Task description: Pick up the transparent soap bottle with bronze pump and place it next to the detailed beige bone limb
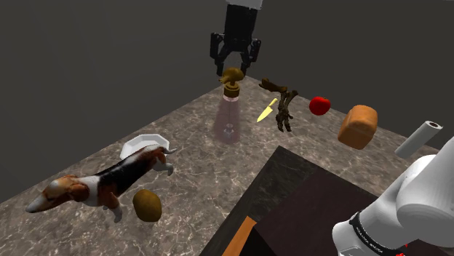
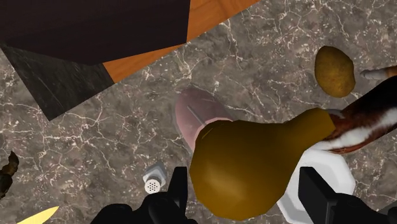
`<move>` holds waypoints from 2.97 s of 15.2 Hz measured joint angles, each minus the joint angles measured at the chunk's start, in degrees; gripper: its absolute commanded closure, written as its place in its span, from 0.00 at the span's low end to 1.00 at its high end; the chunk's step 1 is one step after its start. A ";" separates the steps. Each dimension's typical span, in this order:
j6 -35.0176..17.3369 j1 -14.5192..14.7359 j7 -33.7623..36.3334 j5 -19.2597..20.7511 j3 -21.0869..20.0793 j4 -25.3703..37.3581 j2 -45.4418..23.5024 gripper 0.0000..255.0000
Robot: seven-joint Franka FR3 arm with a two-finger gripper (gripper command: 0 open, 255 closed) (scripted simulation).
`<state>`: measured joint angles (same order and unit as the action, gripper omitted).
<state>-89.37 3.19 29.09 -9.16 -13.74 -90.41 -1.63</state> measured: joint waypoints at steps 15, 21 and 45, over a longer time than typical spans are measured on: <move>5.06 -5.73 -11.36 -0.62 6.32 -6.10 9.37 1.00; 6.53 -9.13 -19.68 0.53 11.29 -11.07 14.53 1.00; 10.75 -22.15 -54.02 8.53 32.61 -5.92 10.50 1.00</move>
<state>-78.61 -18.96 -24.93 -0.63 18.88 -96.32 8.87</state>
